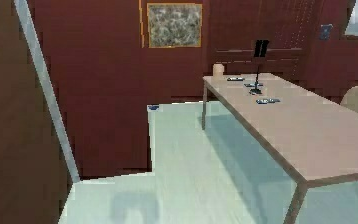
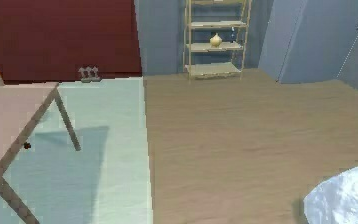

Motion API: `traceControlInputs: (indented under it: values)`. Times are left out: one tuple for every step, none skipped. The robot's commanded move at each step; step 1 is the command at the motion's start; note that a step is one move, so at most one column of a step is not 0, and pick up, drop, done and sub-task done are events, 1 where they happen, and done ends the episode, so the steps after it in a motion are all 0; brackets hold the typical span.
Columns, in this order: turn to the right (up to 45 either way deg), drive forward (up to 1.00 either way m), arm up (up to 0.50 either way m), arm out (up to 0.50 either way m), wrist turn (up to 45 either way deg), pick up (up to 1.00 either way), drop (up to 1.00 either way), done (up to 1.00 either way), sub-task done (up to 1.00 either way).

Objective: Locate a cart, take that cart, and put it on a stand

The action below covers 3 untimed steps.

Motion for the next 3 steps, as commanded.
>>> traceControlInputs:
  values:
    - [-45.0, 0.00, 0.00, 0.00, 0.0, 0.00, 0.00, 0.00, 0.00]
    - [-33.0, 0.00, 0.00, 0.00, 0.0, 0.00, 0.00, 0.00, 0.00]
    - [0.0, 0.00, 0.08, 0.00, 0.0, 0.00, 0.00, 0.00, 0.00]
